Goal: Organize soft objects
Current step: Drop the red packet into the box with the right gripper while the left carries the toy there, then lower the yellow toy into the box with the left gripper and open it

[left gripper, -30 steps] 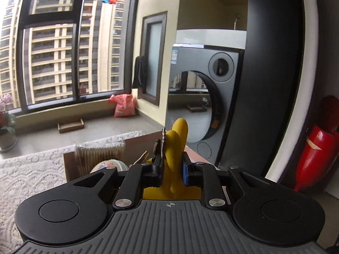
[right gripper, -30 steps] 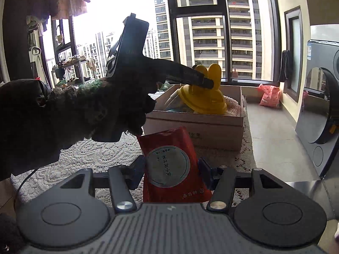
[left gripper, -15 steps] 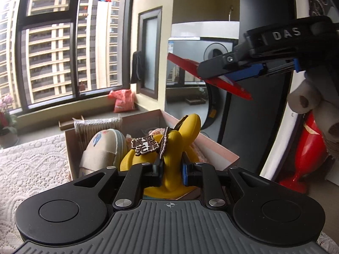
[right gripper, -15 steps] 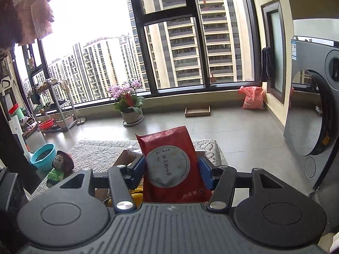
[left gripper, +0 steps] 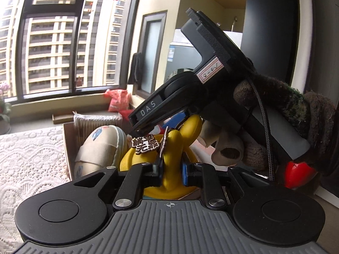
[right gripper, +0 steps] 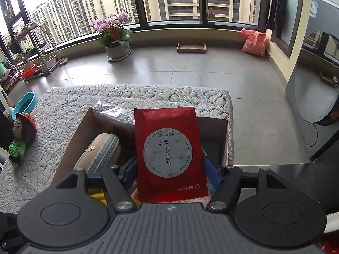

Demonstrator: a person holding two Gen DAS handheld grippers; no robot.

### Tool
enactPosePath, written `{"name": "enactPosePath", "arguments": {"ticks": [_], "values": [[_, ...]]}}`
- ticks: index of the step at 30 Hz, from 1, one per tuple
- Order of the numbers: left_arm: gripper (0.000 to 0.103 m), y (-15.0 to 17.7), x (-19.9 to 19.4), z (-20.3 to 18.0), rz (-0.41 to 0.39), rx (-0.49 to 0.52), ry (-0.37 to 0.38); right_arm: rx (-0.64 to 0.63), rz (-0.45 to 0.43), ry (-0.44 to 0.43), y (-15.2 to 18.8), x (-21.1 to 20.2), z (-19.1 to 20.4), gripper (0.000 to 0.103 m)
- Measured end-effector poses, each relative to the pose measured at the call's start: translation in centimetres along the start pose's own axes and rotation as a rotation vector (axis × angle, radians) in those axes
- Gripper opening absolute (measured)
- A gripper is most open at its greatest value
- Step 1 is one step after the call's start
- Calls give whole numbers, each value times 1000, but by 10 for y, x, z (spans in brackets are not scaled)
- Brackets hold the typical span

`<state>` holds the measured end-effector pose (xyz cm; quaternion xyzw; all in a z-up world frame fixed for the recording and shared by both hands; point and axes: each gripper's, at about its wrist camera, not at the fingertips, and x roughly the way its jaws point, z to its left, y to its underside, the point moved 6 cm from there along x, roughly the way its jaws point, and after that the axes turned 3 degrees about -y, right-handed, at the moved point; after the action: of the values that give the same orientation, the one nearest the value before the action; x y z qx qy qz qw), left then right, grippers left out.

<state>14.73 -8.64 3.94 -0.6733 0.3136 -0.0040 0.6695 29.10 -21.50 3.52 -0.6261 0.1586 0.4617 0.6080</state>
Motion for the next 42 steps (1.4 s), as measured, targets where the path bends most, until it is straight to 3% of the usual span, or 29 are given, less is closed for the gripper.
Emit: {"name": "enactPosePath", "arguments": {"ticks": [9,10,11,13,17,25,27,35,40,42], "values": [[18,-2,5,-2,-10,-39,2,73,-183,-73,4,-72,-23,67],[18,-4,8,-3,-11,-48,4,77,-189,-73,2,-73,-25,59],[18,-8,12,-4,-12,-55,7,77,-187,-77,0,-72,-26,43],[20,-16,23,-7,-8,-56,3,93,-175,-79,-1,-70,-29,28],[20,-24,45,-5,49,-25,-71,110,-171,-82,-3,-59,-32,27],[22,-8,9,-1,9,-64,-31,135,-93,-27,-32,12,-30,27],[23,-5,1,0,3,-48,-29,96,-79,-38,-30,12,-22,27],[22,-2,-5,3,-12,-69,-45,163,66,-58,-2,16,-27,27],[22,-1,-9,-3,17,-75,-81,124,96,-65,14,10,-19,27],[23,-2,-10,-5,22,-67,-89,104,62,-31,14,-5,-20,27]]}}
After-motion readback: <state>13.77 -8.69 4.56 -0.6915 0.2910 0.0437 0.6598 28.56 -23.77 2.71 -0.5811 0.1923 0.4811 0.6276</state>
